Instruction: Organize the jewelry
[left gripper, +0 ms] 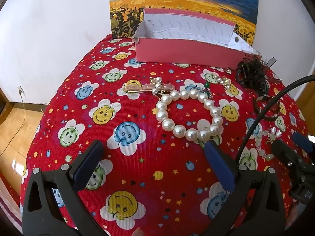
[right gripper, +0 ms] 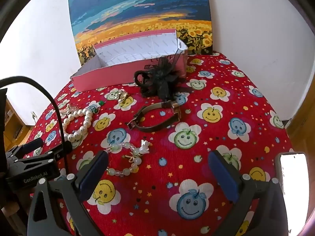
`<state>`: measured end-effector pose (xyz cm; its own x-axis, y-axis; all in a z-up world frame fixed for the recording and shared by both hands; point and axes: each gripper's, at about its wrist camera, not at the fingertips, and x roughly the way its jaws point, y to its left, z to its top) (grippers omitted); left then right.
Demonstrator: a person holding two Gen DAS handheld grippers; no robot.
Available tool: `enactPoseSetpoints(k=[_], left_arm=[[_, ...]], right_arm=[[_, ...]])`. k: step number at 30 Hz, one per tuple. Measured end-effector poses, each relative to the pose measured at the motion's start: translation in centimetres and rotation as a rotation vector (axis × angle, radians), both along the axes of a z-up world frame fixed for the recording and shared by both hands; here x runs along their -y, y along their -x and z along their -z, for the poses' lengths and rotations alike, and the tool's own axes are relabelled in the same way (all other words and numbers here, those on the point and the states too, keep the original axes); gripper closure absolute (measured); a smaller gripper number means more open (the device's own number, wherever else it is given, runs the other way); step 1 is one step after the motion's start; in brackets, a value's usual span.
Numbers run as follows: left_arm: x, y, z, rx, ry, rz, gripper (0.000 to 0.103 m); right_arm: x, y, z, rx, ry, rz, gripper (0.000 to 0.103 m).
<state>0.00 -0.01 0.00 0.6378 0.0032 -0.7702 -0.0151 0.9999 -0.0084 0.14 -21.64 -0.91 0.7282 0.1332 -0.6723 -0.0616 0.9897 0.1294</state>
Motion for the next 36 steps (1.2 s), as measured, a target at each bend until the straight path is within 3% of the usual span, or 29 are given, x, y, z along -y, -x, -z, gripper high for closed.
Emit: enactPoseSetpoints(k=[36], left_arm=[[-0.11, -0.07, -0.07, 0.000, -0.004, -0.007, 0.000]], right_arm=[[0.02, -0.10, 0.16, -0.005, -0.008, -0.002, 0.000]])
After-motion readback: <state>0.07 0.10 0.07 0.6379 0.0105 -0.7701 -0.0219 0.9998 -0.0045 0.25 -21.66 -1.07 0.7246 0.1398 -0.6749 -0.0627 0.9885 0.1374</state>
